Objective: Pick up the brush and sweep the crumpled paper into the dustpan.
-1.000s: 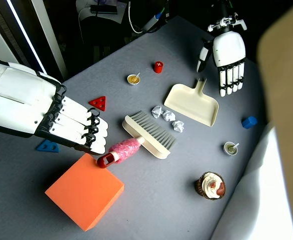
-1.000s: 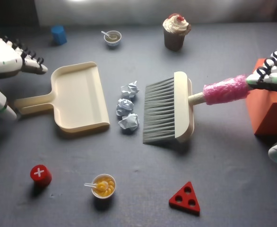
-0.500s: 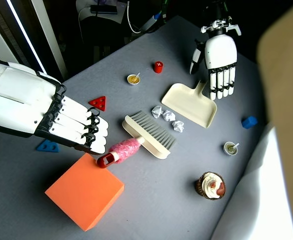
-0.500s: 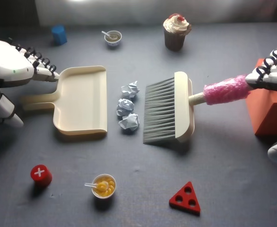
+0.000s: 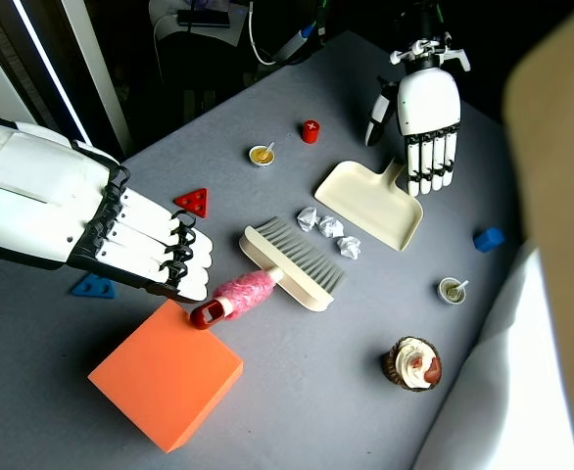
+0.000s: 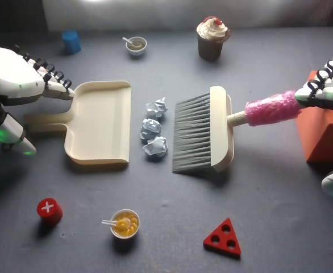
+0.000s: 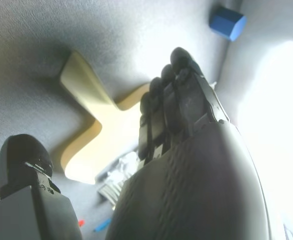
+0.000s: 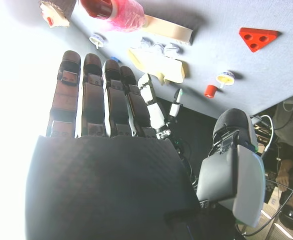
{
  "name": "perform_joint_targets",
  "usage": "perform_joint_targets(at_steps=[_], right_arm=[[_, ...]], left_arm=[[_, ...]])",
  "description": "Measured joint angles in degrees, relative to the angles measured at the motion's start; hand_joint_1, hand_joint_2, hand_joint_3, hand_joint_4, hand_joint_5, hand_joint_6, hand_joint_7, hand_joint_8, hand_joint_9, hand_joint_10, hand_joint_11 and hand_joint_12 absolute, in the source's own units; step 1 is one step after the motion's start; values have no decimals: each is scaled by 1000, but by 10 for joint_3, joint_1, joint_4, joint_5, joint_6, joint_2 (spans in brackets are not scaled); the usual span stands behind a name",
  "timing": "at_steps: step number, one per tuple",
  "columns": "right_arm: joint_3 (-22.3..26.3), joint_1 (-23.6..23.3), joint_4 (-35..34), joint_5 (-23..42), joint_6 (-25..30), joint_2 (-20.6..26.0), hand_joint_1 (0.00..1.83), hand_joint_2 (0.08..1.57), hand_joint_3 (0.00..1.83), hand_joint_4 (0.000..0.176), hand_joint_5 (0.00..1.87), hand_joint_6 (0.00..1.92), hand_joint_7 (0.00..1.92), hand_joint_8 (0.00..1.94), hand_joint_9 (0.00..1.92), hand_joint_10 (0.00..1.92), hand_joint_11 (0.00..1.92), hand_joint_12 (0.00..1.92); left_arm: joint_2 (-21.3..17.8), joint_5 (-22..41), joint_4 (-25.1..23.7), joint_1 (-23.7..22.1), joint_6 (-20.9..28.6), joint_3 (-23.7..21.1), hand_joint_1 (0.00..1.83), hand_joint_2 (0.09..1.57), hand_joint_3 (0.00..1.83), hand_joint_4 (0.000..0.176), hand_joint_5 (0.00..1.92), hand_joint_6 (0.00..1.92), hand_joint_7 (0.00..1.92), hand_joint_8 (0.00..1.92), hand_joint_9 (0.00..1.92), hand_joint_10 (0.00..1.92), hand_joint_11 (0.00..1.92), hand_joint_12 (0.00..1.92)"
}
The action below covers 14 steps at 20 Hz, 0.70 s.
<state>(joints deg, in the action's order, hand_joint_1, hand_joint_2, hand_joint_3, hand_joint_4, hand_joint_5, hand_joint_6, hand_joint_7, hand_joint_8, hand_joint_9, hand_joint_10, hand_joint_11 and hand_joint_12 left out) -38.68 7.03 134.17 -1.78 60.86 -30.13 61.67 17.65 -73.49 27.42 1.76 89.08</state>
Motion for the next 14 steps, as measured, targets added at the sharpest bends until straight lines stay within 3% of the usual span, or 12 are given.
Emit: perform_joint_targets(at_steps=[14], right_arm=[[0, 0, 0, 0, 0, 0, 0, 960, 0, 0, 156, 2, 176, 1, 193, 1, 177, 11]], left_arm=[[4, -26, -9, -5, -33, 5, 787, 928, 0, 0, 272, 15, 273, 12, 281, 14, 297, 24]])
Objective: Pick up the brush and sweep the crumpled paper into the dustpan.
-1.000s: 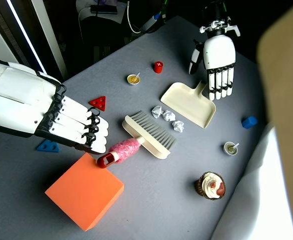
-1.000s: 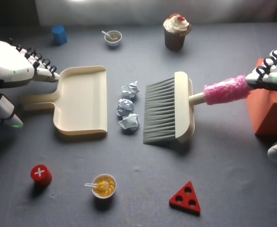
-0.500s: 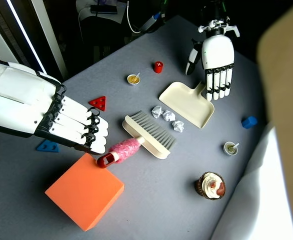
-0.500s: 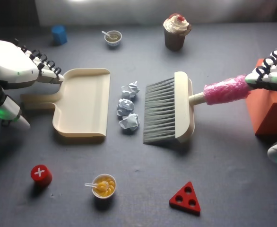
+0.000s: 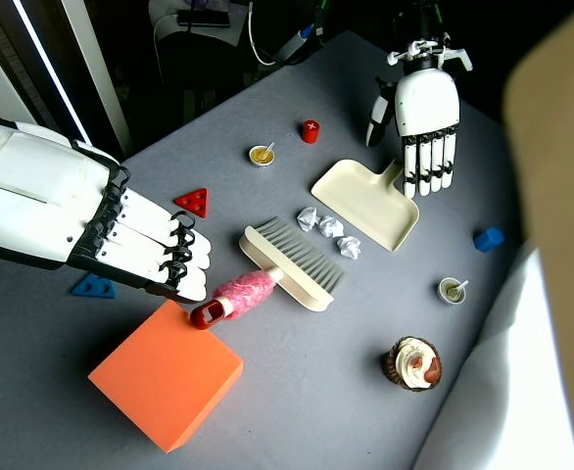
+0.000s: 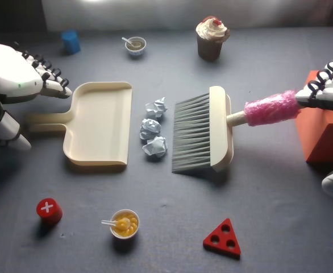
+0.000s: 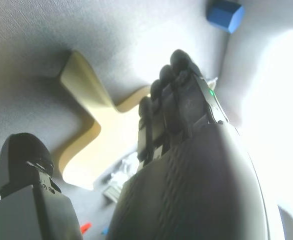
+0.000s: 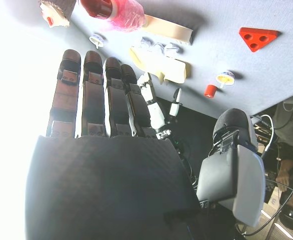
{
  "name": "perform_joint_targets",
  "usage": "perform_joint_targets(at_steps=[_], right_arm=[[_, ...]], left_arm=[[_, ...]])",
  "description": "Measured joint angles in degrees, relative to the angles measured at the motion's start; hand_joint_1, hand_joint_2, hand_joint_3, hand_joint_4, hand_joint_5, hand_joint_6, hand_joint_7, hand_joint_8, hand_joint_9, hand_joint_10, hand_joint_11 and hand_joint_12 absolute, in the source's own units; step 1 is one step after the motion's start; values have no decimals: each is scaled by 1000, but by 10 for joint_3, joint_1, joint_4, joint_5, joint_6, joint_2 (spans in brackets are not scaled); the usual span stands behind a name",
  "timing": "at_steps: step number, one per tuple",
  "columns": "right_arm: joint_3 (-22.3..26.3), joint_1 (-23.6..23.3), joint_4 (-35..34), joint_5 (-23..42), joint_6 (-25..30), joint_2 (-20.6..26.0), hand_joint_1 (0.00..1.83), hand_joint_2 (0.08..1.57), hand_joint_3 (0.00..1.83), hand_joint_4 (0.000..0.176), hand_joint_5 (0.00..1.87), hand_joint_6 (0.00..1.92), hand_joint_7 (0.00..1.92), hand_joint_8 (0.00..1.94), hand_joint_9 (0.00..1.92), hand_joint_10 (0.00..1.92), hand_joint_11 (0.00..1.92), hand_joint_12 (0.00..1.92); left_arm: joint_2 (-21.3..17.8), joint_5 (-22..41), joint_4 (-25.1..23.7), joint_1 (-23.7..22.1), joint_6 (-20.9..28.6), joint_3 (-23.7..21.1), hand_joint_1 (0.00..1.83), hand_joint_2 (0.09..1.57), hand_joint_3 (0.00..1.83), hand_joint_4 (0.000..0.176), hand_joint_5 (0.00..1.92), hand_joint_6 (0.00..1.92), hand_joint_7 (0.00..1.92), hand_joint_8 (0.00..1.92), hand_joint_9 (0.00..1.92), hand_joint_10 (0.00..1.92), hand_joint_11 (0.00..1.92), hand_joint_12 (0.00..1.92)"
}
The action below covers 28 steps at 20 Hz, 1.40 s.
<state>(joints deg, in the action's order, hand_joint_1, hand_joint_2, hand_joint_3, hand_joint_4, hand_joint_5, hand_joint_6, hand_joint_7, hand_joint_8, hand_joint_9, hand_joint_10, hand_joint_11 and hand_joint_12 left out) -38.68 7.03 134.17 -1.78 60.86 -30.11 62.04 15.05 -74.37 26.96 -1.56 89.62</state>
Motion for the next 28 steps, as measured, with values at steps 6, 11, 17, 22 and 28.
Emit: perform_joint_targets(at_steps=[6, 11, 17, 22, 28], right_arm=[[0, 0, 0, 0, 0, 0, 0, 967, 1, 0, 151, 2, 168, 1, 184, 0, 172, 6], [0, 0, 0, 0, 0, 0, 0, 970, 1, 0, 123, 0, 150, 0, 179, 1, 172, 5], [0, 0, 0, 0, 0, 0, 0, 968, 1, 0, 147, 8, 168, 8, 191, 6, 184, 8], [0, 0, 0, 0, 0, 0, 0, 960, 0, 0, 137, 1, 143, 0, 160, 0, 156, 2], [0, 0, 0, 0, 0, 0, 0, 961, 0, 0, 155, 4, 164, 4, 174, 1, 164, 3]], left_arm=[[7, -11, 2, 0, -3, 3, 751, 941, 3, 0, 252, 2, 256, 2, 273, 4, 283, 12], [8, -21, 6, 0, -4, 3, 764, 948, 3, 0, 254, 4, 256, 1, 262, 2, 294, 15], [14, -36, 50, 1, -29, 3, 748, 952, 0, 0, 268, 4, 275, 6, 293, 10, 308, 19], [18, -52, 66, 1, -47, -2, 784, 957, 2, 0, 284, 5, 285, 5, 287, 3, 298, 14], [21, -65, 96, 1, -65, -9, 766, 970, 6, 0, 253, 3, 263, 3, 267, 0, 285, 7]])
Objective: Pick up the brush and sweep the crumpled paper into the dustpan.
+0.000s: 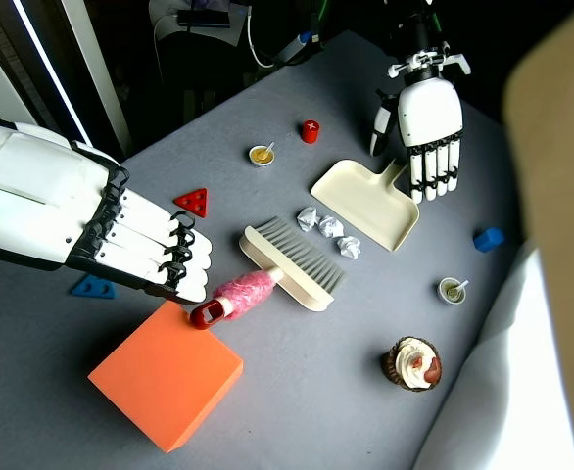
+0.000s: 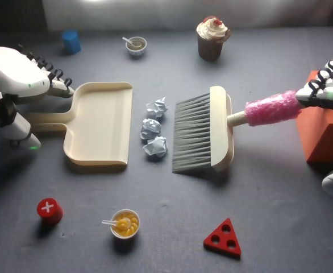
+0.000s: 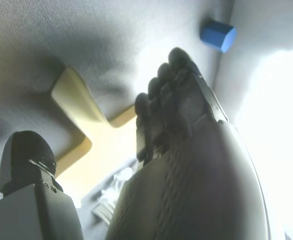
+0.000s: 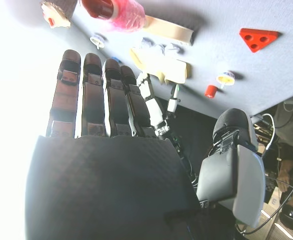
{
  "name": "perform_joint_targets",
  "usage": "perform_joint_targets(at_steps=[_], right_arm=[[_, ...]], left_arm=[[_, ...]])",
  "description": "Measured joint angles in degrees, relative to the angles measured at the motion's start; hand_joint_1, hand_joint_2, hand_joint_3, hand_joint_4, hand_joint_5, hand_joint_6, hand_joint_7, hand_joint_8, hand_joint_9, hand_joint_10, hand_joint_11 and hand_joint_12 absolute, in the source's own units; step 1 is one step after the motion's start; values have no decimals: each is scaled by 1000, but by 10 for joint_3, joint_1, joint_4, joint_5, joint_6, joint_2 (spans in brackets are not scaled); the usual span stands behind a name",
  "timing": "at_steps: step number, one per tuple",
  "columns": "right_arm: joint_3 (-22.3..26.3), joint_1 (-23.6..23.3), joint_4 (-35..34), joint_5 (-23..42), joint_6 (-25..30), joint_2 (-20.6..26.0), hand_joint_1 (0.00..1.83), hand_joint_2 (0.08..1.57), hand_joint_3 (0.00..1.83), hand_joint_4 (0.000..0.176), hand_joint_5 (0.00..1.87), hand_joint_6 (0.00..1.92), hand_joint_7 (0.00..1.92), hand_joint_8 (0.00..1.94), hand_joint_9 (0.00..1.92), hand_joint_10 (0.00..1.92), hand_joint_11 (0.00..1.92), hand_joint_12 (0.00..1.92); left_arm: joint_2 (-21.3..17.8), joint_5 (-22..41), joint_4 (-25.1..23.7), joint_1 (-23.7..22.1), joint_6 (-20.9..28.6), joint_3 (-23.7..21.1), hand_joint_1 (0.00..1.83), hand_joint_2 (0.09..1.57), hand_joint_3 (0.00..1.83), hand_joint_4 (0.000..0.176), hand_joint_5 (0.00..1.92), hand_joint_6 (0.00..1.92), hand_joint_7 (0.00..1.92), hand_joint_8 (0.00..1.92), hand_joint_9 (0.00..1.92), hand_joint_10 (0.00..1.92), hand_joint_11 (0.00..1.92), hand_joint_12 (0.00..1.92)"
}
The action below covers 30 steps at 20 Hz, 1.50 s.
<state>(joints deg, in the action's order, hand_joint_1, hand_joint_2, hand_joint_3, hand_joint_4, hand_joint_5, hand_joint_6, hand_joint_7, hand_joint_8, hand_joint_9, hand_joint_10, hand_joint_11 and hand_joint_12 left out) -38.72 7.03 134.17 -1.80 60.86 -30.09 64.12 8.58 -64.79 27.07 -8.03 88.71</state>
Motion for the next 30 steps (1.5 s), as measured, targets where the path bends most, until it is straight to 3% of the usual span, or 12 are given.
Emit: perform_joint_targets(at_steps=[21, 30], right_arm=[[0, 0, 0, 0, 0, 0, 0, 977, 1, 0, 173, 7, 185, 5, 192, 7, 216, 19], [0, 0, 0, 0, 0, 0, 0, 988, 3, 0, 145, 9, 148, 8, 154, 7, 191, 11]], left_arm=[[0, -5, 6, 0, -10, -10, 774, 976, 0, 0, 265, 5, 274, 3, 295, 3, 307, 11], [0, -7, 32, 0, -36, -10, 778, 979, 0, 0, 259, 9, 267, 10, 305, 10, 318, 14]])
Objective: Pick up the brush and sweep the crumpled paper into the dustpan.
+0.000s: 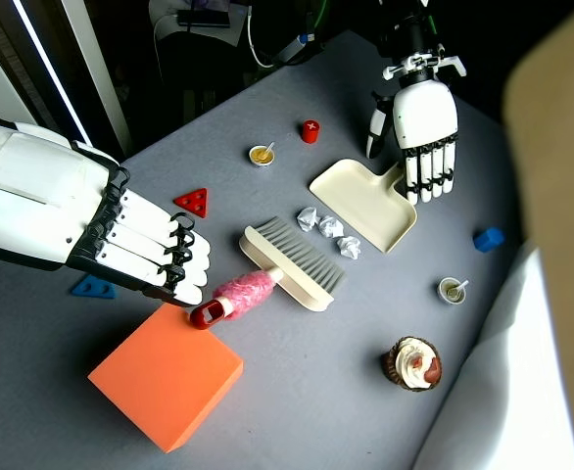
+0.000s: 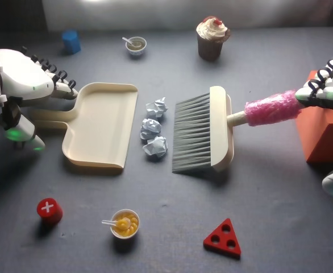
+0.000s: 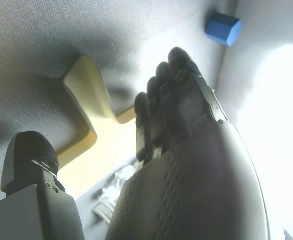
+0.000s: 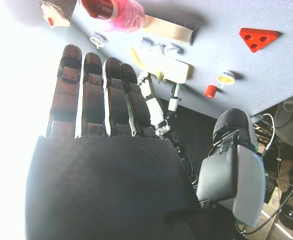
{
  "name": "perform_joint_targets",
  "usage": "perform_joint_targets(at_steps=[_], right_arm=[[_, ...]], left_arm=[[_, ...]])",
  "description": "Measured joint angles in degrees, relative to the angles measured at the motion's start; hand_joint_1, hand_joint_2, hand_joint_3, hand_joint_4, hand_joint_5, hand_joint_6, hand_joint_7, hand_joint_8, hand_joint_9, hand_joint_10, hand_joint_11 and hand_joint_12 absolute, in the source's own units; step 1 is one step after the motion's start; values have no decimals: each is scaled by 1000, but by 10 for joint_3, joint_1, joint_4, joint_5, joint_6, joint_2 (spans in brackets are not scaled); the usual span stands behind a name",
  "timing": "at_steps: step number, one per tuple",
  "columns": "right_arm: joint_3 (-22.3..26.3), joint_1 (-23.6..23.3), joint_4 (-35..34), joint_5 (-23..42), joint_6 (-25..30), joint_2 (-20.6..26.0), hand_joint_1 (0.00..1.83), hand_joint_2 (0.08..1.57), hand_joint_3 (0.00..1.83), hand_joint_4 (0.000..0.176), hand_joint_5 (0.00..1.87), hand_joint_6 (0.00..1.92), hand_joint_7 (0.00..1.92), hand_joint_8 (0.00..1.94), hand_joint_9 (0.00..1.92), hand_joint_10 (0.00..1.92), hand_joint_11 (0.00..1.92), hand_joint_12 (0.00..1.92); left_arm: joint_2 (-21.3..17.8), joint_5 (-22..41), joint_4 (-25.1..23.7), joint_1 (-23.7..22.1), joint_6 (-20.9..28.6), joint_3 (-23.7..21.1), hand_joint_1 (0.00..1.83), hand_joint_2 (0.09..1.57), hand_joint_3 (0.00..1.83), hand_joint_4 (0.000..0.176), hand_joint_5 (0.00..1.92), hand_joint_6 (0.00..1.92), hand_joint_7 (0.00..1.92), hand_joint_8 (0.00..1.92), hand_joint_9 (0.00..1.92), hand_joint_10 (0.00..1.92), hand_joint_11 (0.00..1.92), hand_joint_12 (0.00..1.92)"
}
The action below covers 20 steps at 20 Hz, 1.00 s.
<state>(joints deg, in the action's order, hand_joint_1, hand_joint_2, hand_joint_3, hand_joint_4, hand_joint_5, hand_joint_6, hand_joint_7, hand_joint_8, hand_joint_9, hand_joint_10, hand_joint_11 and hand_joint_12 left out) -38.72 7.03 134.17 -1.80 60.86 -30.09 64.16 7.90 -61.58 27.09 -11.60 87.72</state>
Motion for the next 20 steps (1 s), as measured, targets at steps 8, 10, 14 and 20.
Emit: perform_joint_targets(at_steps=[8, 10, 14, 20], right_arm=[[0, 0, 0, 0, 0, 0, 0, 990, 2, 0, 153, 4, 150, 2, 162, 2, 207, 12], [0, 0, 0, 0, 0, 0, 0, 990, 2, 0, 153, 4, 150, 2, 162, 2, 207, 12], [0, 0, 0, 0, 0, 0, 0, 984, 0, 0, 134, 7, 136, 11, 137, 8, 189, 11], [0, 0, 0, 0, 0, 0, 0, 981, 0, 0, 144, 6, 154, 10, 162, 11, 203, 14]], left_arm=[[0, -10, 36, 0, -34, -5, 775, 981, 2, 0, 311, 10, 305, 8, 314, 4, 310, 9], [3, -10, 37, 0, -34, -6, 775, 981, 2, 0, 311, 10, 305, 8, 314, 4, 310, 9], [3, -10, 37, 0, -36, -6, 813, 963, 0, 0, 404, 11, 385, 7, 365, 4, 359, 25], [3, -8, 38, 2, -36, -6, 809, 937, 0, 0, 461, 8, 438, 4, 419, 1, 400, 38]])
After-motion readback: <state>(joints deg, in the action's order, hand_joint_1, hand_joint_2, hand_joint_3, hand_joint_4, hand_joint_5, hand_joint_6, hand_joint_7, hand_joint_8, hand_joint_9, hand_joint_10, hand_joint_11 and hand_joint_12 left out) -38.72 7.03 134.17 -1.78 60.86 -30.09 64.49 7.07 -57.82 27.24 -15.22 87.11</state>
